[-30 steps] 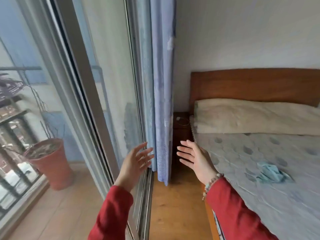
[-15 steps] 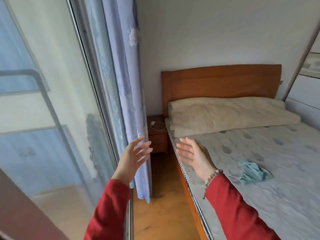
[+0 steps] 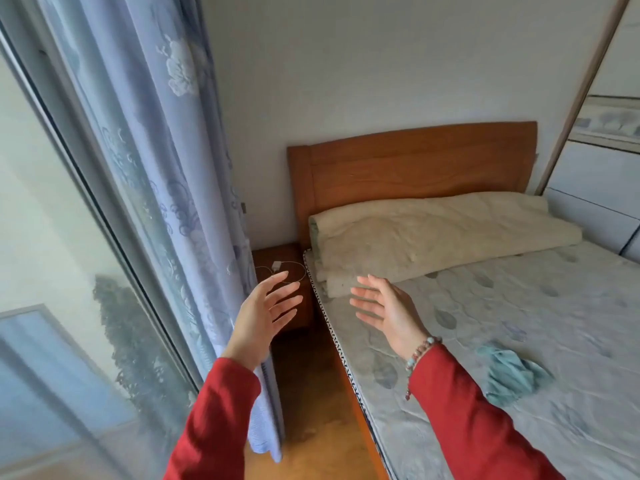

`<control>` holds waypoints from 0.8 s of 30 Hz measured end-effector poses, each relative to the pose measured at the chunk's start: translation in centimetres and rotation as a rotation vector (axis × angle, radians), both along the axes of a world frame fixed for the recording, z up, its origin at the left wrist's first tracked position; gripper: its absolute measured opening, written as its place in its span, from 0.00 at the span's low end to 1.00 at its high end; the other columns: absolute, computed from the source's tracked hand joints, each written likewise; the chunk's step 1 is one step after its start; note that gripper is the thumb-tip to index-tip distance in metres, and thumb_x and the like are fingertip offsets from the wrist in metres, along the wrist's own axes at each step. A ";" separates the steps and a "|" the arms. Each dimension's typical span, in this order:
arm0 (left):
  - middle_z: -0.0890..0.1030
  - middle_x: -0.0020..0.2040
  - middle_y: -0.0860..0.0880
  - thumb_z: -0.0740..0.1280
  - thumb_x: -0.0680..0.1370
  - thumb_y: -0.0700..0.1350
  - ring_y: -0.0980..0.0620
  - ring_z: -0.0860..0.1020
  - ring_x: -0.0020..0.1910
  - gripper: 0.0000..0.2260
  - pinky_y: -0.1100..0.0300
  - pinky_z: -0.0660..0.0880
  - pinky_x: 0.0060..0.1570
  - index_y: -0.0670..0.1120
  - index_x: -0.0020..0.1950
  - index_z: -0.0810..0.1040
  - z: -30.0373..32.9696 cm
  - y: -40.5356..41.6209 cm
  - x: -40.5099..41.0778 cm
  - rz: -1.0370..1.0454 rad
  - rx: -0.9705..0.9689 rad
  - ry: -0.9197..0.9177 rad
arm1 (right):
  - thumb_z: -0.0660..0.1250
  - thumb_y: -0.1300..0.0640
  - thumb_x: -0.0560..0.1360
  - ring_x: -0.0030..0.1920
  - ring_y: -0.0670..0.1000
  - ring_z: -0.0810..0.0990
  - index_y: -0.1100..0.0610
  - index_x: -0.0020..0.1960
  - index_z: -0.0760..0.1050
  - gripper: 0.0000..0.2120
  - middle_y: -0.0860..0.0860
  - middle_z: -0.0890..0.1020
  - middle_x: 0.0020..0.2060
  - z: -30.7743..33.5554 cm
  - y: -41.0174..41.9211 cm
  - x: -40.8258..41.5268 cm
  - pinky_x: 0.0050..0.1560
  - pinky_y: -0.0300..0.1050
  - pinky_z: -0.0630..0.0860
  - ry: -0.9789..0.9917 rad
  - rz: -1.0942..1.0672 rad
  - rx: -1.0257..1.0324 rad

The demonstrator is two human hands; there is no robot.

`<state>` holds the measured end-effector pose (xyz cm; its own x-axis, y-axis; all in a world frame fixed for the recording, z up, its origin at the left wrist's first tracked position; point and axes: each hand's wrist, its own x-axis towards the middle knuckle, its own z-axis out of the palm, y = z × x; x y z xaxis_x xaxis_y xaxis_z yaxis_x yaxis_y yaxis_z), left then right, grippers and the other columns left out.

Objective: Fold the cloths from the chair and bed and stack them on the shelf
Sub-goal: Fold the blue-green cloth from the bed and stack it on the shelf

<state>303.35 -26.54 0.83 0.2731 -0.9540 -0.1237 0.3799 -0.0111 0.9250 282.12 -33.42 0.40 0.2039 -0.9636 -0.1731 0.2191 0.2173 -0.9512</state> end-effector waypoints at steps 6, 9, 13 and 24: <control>0.83 0.59 0.44 0.55 0.83 0.48 0.44 0.81 0.58 0.14 0.50 0.72 0.64 0.51 0.62 0.78 -1.0 -11.4 1.4 -0.119 0.051 0.032 | 0.65 0.50 0.79 0.51 0.53 0.85 0.54 0.56 0.81 0.12 0.52 0.87 0.50 -1.2 -7.8 0.6 0.56 0.52 0.79 -0.002 -0.140 0.011; 0.83 0.58 0.44 0.56 0.83 0.49 0.45 0.81 0.55 0.13 0.51 0.71 0.63 0.51 0.60 0.79 -1.0 -17.7 2.0 -0.201 0.063 0.034 | 0.65 0.50 0.79 0.52 0.53 0.85 0.54 0.56 0.81 0.12 0.53 0.86 0.51 -1.4 -12.2 1.2 0.57 0.52 0.79 -0.009 -0.234 0.024; 0.85 0.52 0.48 0.60 0.81 0.51 0.49 0.82 0.48 0.10 0.56 0.74 0.51 0.52 0.56 0.80 -0.4 -25.5 1.4 -0.335 0.106 0.025 | 0.64 0.49 0.79 0.53 0.54 0.85 0.54 0.58 0.80 0.13 0.53 0.86 0.52 -1.1 -16.7 1.1 0.60 0.53 0.79 -0.022 -0.352 0.041; 0.86 0.49 0.49 0.60 0.81 0.52 0.50 0.83 0.47 0.10 0.56 0.75 0.52 0.52 0.57 0.78 -3.3 -37.9 -12.5 -0.837 0.187 0.019 | 0.63 0.51 0.79 0.51 0.54 0.84 0.55 0.56 0.82 0.12 0.55 0.85 0.52 -1.7 -18.8 -8.4 0.52 0.47 0.77 -0.037 -0.846 0.107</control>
<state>290.89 -64.47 -2.43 -0.5157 -0.8039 -0.2963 0.1937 -0.4463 0.8737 273.77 -52.17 -1.25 -0.5700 -0.7727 -0.2793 0.3785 0.0548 -0.9240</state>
